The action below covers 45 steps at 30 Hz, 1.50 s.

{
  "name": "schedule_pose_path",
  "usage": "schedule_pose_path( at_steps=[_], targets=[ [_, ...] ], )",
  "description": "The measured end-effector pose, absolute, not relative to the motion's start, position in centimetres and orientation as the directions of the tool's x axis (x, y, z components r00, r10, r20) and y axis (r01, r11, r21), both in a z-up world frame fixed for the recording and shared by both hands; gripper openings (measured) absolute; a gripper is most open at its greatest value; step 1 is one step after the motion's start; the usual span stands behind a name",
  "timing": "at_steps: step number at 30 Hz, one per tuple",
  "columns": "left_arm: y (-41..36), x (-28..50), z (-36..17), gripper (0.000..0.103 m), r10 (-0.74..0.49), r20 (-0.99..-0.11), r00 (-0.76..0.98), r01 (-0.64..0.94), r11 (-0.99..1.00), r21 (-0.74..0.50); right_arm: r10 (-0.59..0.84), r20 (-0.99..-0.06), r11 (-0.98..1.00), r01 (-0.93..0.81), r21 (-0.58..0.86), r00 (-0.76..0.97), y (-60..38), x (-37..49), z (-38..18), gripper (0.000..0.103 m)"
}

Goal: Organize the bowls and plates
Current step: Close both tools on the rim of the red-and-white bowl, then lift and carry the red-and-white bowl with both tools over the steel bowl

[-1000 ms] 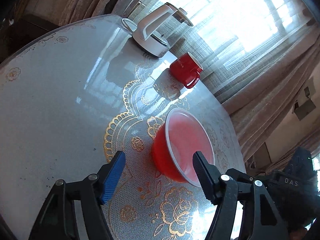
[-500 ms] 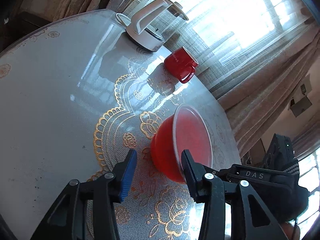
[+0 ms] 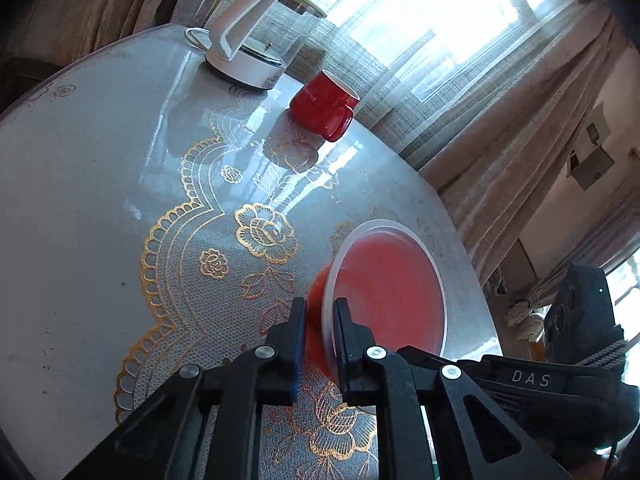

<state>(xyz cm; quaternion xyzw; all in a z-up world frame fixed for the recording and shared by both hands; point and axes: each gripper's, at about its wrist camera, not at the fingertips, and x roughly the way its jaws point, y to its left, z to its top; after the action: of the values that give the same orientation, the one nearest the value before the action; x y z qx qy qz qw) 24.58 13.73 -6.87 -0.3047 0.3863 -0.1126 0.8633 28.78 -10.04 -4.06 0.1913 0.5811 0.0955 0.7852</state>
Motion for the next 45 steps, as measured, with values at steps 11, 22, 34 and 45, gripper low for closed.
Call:
schedule_pose_path(
  at_steps=[11,22,34,45],
  targets=[
    [9.8,24.3,-6.2,0.011,-0.479,-0.583,0.656,0.08,0.812,-0.577,0.371,-0.846,0.877,0.155,0.455,0.383,-14.7,25.6,-2.6,0.01],
    [7.5,23.0,-3.4,0.011,-0.572,-0.501,0.649,0.239,0.779,-0.579,0.375,-0.787,0.842,0.176,0.51,0.49,-18.6,21.5,0.1,0.01],
    [3.1,20.3,-0.8,0.011,-0.678,-0.445,0.585,0.387,0.716,-0.581,0.335,-0.721,0.824,0.183,0.537,0.606,-22.1,15.8,2.5,0.01],
    [-5.5,14.7,0.8,0.011,-0.719,-0.485,0.498,0.544,0.695,-0.47,0.271,-0.685,0.791,0.249,0.558,0.676,-29.4,8.3,4.2,0.01]
  ],
)
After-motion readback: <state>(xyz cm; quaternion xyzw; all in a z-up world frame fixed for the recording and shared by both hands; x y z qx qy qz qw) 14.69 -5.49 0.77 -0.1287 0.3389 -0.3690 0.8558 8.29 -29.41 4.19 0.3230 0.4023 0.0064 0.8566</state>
